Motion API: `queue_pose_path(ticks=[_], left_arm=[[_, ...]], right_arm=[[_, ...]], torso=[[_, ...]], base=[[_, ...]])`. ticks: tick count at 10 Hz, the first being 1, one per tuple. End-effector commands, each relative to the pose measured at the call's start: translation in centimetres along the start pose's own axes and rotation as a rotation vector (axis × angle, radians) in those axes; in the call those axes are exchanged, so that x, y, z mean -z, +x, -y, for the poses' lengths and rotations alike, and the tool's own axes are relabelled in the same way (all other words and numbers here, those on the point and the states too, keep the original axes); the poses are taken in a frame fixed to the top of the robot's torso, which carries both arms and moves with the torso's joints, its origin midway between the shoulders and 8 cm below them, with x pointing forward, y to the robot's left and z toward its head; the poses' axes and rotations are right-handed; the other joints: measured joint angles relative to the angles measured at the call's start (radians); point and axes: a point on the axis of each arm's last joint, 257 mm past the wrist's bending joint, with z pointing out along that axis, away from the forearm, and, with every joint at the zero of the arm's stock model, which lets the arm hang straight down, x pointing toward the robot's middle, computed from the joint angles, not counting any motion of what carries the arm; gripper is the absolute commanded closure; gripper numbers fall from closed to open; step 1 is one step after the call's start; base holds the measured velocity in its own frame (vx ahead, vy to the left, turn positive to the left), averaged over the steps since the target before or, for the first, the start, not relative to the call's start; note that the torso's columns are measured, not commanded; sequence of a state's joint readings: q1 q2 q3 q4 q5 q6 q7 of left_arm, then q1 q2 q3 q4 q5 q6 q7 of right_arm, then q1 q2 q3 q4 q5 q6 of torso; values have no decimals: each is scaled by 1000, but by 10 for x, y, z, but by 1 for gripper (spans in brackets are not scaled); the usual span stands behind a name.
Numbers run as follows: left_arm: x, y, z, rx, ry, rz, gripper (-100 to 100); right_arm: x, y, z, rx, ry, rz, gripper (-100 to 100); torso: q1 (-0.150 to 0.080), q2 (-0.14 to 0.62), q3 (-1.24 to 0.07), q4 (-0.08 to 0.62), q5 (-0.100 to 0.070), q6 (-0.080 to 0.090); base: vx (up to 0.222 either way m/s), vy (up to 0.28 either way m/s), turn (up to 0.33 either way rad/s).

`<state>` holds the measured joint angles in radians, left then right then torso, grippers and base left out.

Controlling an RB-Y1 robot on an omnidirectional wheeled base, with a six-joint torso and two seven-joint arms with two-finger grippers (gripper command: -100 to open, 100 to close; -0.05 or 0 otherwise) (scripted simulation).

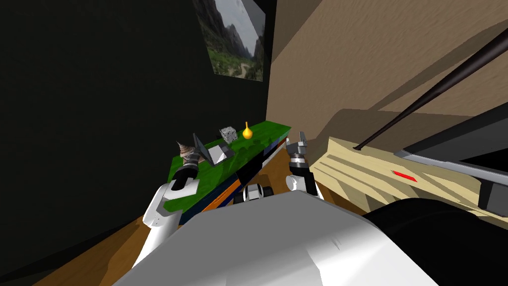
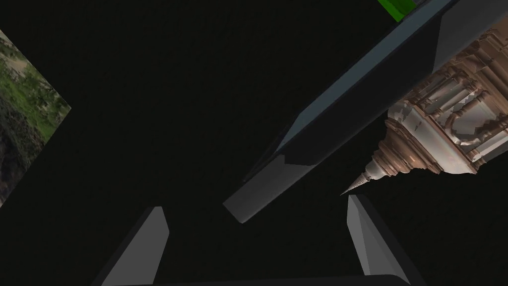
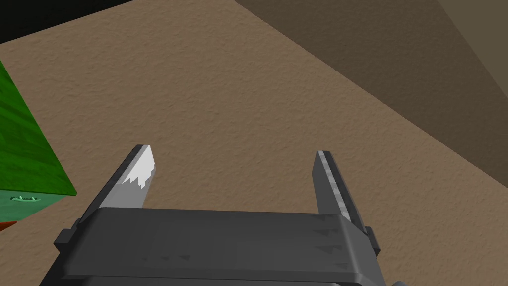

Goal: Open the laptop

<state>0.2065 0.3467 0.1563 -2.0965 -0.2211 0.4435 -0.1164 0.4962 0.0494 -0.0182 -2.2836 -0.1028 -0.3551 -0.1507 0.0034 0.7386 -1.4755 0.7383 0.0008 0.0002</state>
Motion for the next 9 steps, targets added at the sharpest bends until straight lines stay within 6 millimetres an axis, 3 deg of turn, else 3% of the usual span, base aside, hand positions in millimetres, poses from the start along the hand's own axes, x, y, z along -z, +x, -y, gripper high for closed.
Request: queue_pose_path(ticks=[1, 2, 3, 4, 8, 9], left_arm=[[3, -2, 1, 0, -8, 10, -100], [-2, 0, -1, -1, 2, -5, 100], [0, -1, 0, -2, -4, 2, 100], [2, 2, 14, 3, 32, -5, -100], [11, 11, 44, 6, 120, -28, -100], [12, 5, 41, -25, 122, -19, -100]], right_arm=[[0, 0, 0, 0, 0, 0, 0], [0, 0, 0, 0, 0, 0, 0], [0, 0, 0, 0, 0, 0, 0], [0, 0, 0, 0, 0, 0, 0], [0, 0, 0, 0, 0, 0, 0], [0, 0, 0, 0, 0, 0, 0]], torso=[[-1, 1, 0, 0, 0, 0], [-5, 2, 1, 0, -1, -1], [-7, 1, 0, 0, -2, -1], [-1, -3, -2, -3, 1, -1], [-3, 3, 2, 1, -1, 0], [-4, 0, 0, 0, -1, 0]], base=[[-20, 1, -24], [-12, -32, 155], [-7, -27, 27], [-128, -42, -15], [-201, -43, -14], [-163, -96, 36]])
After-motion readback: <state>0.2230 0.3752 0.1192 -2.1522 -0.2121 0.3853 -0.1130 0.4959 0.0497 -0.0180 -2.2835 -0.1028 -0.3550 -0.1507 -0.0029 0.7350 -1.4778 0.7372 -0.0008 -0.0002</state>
